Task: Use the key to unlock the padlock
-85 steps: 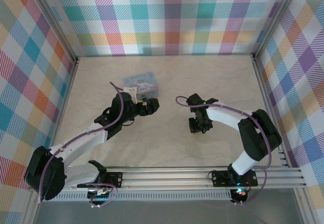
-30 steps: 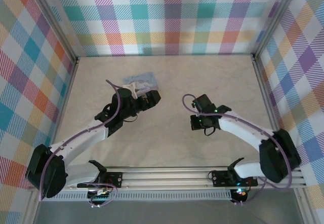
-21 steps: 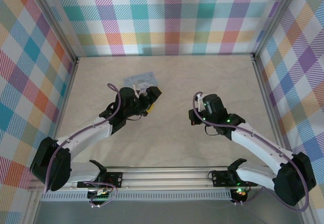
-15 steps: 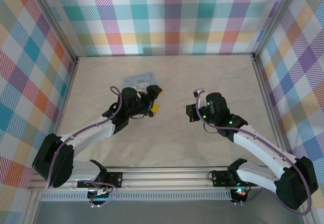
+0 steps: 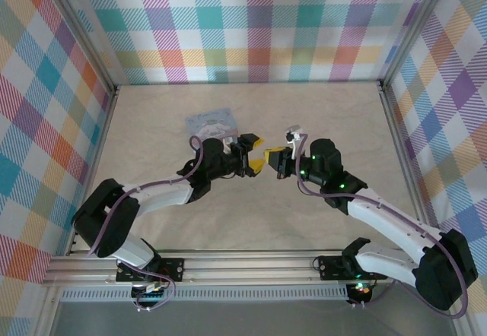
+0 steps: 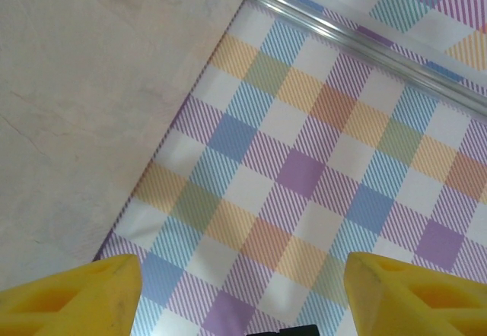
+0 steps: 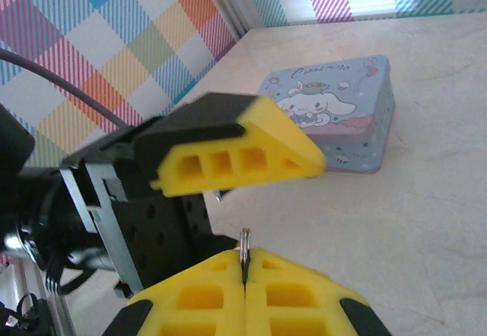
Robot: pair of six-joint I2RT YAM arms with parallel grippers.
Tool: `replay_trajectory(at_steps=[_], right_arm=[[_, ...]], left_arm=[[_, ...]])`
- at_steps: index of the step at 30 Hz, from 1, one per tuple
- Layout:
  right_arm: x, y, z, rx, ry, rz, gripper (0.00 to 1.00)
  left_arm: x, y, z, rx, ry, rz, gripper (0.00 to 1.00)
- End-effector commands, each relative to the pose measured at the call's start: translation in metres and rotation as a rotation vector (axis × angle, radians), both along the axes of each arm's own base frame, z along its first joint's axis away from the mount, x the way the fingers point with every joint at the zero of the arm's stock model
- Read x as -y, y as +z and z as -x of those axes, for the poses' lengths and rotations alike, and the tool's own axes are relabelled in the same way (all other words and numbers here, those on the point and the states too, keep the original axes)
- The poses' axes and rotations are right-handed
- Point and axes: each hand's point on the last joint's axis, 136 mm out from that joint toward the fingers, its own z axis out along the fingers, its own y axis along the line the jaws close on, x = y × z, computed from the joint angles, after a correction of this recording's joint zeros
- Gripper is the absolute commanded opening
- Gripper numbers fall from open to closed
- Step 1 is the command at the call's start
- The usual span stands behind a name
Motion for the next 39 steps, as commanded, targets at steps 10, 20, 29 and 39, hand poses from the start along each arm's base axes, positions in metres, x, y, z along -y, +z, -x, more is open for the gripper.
replay_trajectory(at_steps=[10, 20, 29, 39], right_arm=[[-0.01, -0.007, 0.005, -0.008, 0.028, -0.019, 0.0], [-0.01, -0.024, 0.007, -0.036, 0.019, 0.007, 0.0], [-0.01, -0.02, 0.007, -0.027, 0.018, 0.003, 0.0], [-0.001, -0.02, 0.013, -0.023, -0.004, 0.009, 0.0]], left_arm=[[0.015, 0.018, 0.0, 0.004, 0.01, 0.131, 0.61], [0.018, 0.017, 0.001, -0.005, 0.002, 0.131, 0.53], [0.021, 0.015, 0.002, -0.01, -0.005, 0.127, 0.51], [0.021, 0.01, 0.001, -0.021, -0.004, 0.122, 0.4]])
